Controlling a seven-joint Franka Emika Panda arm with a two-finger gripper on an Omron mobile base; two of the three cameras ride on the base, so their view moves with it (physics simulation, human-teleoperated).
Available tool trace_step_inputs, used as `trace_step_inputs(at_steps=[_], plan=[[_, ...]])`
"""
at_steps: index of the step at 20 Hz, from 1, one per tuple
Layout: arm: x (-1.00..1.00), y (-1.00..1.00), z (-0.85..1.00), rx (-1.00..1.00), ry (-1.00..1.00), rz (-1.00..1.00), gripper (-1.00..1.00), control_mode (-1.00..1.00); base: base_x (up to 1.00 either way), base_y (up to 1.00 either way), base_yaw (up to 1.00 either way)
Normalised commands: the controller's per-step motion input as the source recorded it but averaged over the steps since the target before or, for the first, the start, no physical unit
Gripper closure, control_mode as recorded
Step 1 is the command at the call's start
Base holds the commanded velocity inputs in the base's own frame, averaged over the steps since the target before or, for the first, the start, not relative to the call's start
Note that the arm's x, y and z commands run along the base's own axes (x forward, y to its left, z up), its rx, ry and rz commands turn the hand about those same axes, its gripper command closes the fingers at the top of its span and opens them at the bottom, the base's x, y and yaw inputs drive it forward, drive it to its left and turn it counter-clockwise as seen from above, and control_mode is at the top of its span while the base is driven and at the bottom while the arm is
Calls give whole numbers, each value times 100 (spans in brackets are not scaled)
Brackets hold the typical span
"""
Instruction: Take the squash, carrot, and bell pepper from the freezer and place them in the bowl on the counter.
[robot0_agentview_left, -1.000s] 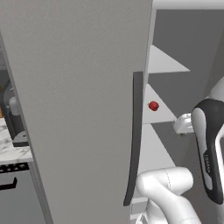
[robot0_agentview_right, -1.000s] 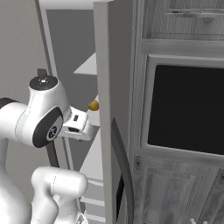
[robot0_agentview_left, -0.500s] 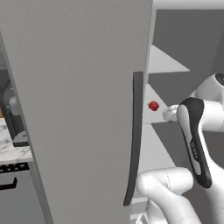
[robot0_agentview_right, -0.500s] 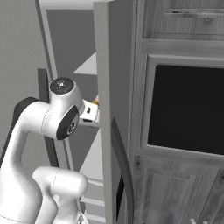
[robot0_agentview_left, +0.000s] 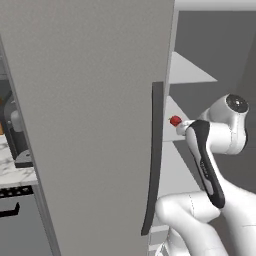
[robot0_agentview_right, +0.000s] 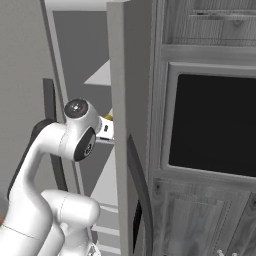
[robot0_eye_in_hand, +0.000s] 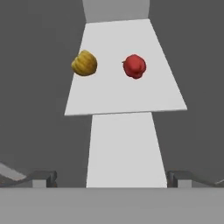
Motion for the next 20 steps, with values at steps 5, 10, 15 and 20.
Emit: trace_step_inputs(at_steps=[5, 10, 15, 20], plan=[[47, -8, -3, 0, 0, -14, -100, -100, 0, 0, 0], [38, -28, 0, 0, 0, -9, -100, -100, 0, 0, 0], [38, -27, -16, 0, 0, -2, -100, -100, 0, 0, 0], [48, -8, -26, 0, 0, 0, -100, -100, 0, 0, 0]])
